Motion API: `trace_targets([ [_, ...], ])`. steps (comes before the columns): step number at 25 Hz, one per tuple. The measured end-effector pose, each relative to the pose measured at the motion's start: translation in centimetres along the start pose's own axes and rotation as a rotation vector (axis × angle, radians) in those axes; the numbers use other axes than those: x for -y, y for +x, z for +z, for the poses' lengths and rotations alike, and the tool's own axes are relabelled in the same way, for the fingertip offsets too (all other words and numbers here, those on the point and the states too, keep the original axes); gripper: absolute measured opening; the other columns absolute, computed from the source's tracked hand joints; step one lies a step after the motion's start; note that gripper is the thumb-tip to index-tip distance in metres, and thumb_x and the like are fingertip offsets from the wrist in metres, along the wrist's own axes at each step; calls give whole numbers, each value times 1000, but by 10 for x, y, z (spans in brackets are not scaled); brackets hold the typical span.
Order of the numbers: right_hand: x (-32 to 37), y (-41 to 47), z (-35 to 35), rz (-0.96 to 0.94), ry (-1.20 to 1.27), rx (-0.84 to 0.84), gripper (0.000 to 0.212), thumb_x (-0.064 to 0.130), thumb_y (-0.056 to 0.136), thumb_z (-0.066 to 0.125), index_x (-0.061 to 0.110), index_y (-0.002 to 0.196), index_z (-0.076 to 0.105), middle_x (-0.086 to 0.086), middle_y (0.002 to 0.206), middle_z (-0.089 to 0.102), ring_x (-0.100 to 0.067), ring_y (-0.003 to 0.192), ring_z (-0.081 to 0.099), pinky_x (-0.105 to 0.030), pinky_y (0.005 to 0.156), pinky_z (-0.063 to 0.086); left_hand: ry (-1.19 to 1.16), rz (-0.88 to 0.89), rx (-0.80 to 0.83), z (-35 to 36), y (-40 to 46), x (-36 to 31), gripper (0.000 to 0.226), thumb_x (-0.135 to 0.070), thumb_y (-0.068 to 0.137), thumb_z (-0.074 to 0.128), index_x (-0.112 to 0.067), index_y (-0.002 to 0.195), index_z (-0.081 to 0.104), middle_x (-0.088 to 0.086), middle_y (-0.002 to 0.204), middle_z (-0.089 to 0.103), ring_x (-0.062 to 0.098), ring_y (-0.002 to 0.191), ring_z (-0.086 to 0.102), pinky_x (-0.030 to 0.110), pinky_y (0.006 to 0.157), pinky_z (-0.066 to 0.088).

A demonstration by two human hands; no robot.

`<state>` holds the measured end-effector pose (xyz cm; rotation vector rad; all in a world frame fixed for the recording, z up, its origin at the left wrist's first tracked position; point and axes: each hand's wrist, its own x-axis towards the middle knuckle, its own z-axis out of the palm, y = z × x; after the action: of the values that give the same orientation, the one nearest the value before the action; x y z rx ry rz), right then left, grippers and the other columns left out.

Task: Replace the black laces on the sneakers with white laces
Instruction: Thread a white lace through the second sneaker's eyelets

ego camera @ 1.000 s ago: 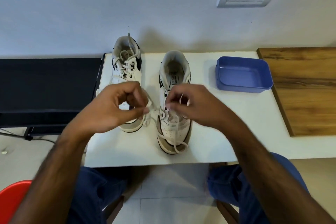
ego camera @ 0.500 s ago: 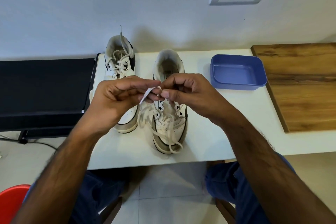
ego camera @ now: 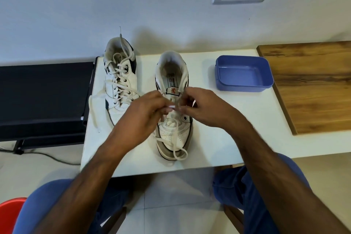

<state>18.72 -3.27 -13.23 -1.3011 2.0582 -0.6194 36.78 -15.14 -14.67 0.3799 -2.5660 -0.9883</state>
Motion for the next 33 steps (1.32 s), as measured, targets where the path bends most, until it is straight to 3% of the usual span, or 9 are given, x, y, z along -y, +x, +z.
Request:
trace_targets([
  [2,3,0,4,140,26,-46,30,43,87,76,20,87,56,4,83,65,-15,74,60,-32,65,46,190,65,38,7,-2,0,23,-8,93,68,-15,114,75,0,88,65,21,78,66,38,66,55],
  [5,9,1,12,258,-2,68,39,51,83,76,14,88,62,-2,85,70,-20,81,66,-34,68,51,221,-19,-18,8,1,-6,14,-16,90,75,-15,103,71,-1,84,70,23,74,66,35,64,54],
  [8,6,7,17,317,24,39,31,41,82,76,12,81,65,-4,81,72,-23,81,70,-38,72,58,216,-23,-17,9,0,-4,7,-16,89,75,-14,92,69,-5,80,67,14,71,58,39,64,53],
  [13,3,12,18,324,-12,53,30,40,81,76,23,71,54,0,80,67,-20,78,67,-26,58,49,168,11,7,13,1,3,7,-10,88,76,-12,94,75,-4,91,62,13,84,61,30,74,52],
  [19,-3,10,7,348,229,112,17,17,85,72,8,71,68,-10,71,75,-21,65,75,-28,64,62,188,-5,7,21,2,7,15,-7,86,77,-15,99,78,-3,94,61,11,87,59,22,74,46],
  [23,-10,9,2,375,386,158,16,8,87,71,-6,94,68,-21,85,75,-28,72,75,-34,71,64,259,8,9,32,7,8,14,-15,82,83,-20,95,80,-2,89,66,19,83,61,35,70,48],
  [26,-13,8,4,376,418,159,13,7,87,70,-2,95,65,-20,84,74,-32,76,75,-38,75,64,347,19,1,40,8,9,13,-23,80,84,-26,92,80,-4,84,68,22,79,59,37,66,42],
  [31,-20,8,5,376,476,157,19,9,86,71,-5,97,65,-21,86,74,-36,81,76,-40,77,64,188,-193,-38,46,10,5,18,-25,77,86,-36,86,76,-14,82,69,16,84,58,46,80,45],
  [33,-20,9,8,377,490,161,20,10,86,73,-6,97,65,-21,85,74,-37,83,75,-38,76,64,37,-300,-52,48,10,2,34,-22,73,88,-42,84,62,-19,79,68,10,85,61,51,85,47],
])
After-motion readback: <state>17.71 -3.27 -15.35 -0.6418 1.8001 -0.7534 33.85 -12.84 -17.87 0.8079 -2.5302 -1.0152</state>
